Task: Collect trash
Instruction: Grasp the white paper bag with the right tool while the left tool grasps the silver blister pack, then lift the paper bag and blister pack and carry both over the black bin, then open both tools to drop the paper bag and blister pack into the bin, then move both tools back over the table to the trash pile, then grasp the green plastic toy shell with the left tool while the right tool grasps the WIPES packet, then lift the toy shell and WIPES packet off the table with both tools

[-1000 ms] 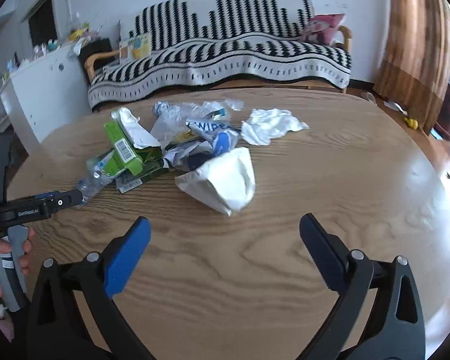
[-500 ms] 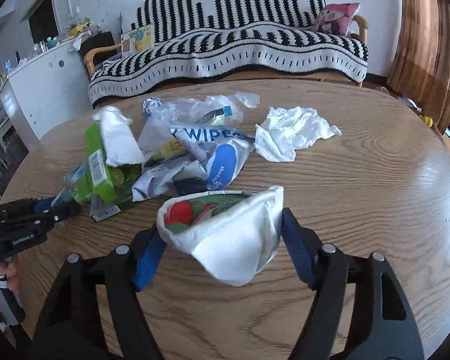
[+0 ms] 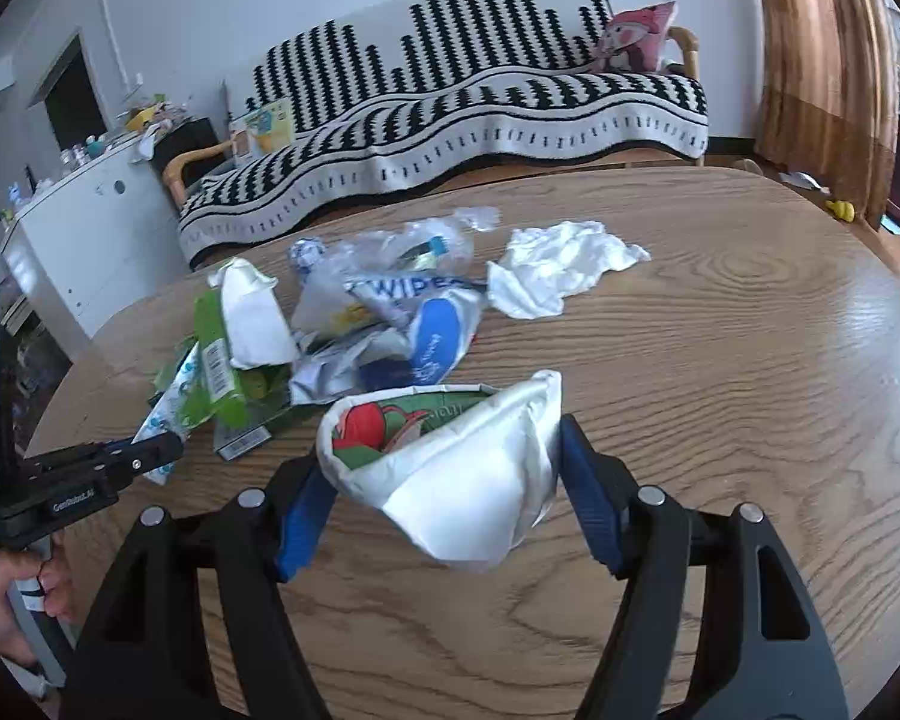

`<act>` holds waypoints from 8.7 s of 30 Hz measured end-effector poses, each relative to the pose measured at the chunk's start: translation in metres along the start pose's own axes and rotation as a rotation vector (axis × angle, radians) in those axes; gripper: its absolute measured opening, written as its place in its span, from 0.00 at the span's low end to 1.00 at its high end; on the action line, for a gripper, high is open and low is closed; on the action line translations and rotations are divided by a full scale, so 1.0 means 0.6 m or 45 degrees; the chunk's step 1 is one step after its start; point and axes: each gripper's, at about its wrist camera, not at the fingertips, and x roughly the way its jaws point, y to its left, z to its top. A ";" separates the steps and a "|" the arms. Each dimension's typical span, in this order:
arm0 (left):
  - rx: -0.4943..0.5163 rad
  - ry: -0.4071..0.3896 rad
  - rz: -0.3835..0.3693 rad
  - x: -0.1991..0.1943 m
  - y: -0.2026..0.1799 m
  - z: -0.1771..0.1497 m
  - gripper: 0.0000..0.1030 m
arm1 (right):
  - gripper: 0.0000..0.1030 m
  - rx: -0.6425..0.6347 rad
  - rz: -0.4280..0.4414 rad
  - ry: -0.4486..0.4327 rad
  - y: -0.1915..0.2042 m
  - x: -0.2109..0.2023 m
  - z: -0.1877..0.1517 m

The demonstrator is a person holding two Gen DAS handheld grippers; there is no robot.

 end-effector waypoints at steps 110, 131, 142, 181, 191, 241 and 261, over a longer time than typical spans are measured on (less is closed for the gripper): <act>0.603 0.642 -0.528 0.053 -0.676 -0.392 0.20 | 0.67 0.896 -0.301 0.202 -0.476 -0.377 -0.503; 0.681 0.559 -0.495 0.036 -0.680 -0.403 0.92 | 0.88 1.063 -0.289 0.187 -0.504 -0.394 -0.505; 0.568 0.266 -0.541 -0.084 -0.606 -0.267 0.94 | 0.94 0.864 -0.587 0.097 -0.494 -0.439 -0.443; -0.129 0.090 0.252 0.054 0.078 0.070 0.94 | 0.94 0.208 -0.056 0.026 0.024 0.060 0.081; -0.132 0.033 0.216 0.074 0.102 0.086 0.93 | 0.65 0.319 0.027 0.107 0.015 0.127 0.084; -0.137 -0.042 0.139 -0.031 0.088 0.049 0.35 | 0.30 0.150 -0.010 0.071 0.026 0.038 0.054; -0.087 -0.062 0.063 -0.060 0.026 0.044 0.35 | 0.29 0.157 0.041 0.003 0.023 -0.002 0.055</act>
